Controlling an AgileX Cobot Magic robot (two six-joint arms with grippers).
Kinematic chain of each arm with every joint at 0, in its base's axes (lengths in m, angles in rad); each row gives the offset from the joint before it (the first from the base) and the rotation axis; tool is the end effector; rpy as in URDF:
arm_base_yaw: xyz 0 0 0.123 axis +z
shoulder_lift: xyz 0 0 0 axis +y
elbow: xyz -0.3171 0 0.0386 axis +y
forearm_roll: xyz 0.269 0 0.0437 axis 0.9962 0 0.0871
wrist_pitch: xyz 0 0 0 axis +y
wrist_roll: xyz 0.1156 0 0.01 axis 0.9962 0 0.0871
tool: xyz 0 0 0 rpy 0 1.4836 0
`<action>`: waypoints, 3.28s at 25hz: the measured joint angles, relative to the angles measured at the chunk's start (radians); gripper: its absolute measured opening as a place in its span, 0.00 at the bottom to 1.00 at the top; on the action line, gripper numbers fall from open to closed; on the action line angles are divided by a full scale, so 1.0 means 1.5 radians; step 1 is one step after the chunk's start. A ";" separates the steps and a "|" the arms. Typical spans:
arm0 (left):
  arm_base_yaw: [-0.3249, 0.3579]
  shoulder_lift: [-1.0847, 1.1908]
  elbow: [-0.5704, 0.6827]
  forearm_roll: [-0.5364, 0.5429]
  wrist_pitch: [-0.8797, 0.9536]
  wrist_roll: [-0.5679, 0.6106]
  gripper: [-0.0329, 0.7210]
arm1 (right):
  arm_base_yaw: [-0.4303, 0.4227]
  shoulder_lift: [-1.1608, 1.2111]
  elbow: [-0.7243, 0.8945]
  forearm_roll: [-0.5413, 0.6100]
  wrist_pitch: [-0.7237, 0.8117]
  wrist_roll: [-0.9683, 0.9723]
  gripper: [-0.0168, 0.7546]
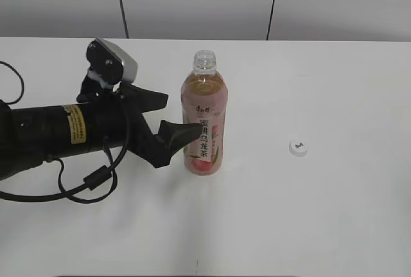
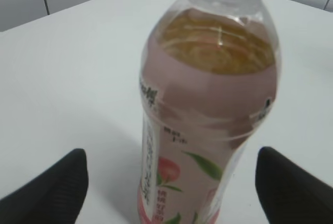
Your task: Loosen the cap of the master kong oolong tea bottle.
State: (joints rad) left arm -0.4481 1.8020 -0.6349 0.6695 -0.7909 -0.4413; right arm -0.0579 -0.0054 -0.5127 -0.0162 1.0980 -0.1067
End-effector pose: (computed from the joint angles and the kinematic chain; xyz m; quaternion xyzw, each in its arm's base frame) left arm 0.2947 -0.1984 0.1510 0.3274 0.7560 -0.2873 0.4887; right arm -0.0032 -0.0015 0.2761 -0.0204 0.8579 -0.0503 0.5109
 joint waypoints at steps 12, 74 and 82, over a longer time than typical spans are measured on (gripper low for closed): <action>0.000 -0.062 0.001 0.122 0.124 -0.168 0.82 | 0.000 0.000 0.000 -0.001 0.000 0.000 0.62; 0.000 -0.173 0.001 0.114 0.255 0.185 0.72 | 0.000 0.000 0.000 -0.001 0.000 0.001 0.62; 0.004 -0.241 0.001 -0.140 0.341 0.185 0.71 | 0.000 0.000 0.000 -0.001 0.000 0.004 0.62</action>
State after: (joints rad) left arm -0.4427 1.4402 -0.6340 0.4589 -0.2799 -0.1642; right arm -0.0579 -0.0057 -0.5127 -0.0181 1.0980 -0.1009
